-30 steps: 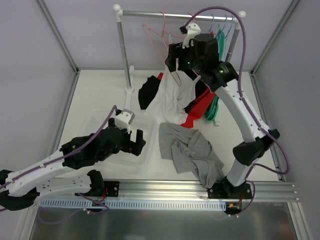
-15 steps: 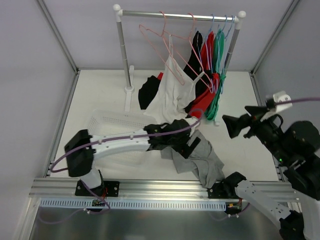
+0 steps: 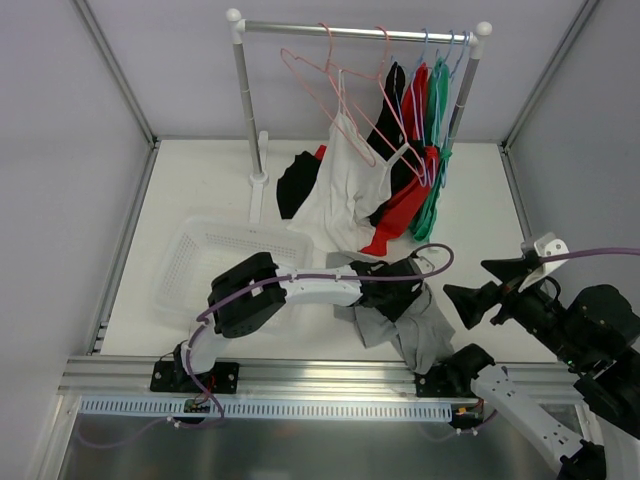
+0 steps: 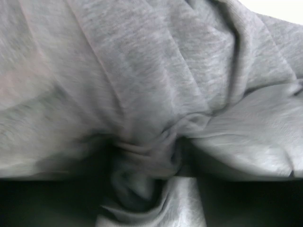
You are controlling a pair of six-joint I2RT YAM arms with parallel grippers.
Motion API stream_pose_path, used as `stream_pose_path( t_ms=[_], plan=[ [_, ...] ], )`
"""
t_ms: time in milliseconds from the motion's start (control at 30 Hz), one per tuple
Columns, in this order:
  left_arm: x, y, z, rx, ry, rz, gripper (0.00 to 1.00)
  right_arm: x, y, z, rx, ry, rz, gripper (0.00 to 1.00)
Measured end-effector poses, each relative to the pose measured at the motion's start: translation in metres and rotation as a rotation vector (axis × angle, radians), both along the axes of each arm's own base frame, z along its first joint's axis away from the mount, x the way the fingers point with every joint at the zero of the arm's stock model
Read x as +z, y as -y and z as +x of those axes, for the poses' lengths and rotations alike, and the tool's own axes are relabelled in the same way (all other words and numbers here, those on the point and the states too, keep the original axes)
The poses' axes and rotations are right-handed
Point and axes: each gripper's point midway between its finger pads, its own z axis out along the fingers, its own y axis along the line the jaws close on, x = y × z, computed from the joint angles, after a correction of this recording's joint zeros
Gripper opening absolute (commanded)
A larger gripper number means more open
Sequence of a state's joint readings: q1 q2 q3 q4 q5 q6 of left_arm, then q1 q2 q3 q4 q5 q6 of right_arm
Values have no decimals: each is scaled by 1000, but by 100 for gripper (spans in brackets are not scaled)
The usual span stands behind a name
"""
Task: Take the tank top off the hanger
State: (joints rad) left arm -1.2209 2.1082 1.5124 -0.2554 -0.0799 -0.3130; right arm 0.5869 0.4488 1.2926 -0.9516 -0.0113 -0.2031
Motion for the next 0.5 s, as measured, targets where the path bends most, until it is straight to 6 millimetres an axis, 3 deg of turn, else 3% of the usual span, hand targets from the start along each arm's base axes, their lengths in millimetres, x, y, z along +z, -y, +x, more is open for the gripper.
stream_pose_path(
  t_ms=[100,233,367,433,500],
  plan=[
    [-4,6,-5,9,-11,-13,0,-2,1,-7,19,10,11,99],
    [-2,6,-10,20,-16,-34,0,0,4,-15,27,36,30,99],
    [9,-23,-19,40,-3,-4,0,-1,5,-16,27,43,34,99],
    [33,-40,-21,58,32,-5,0,-1,4,-14,26,45,36,100],
    [74,-49,-16,83,85,-60,0,-2,3,-12,23,48,37,100]
  ],
)
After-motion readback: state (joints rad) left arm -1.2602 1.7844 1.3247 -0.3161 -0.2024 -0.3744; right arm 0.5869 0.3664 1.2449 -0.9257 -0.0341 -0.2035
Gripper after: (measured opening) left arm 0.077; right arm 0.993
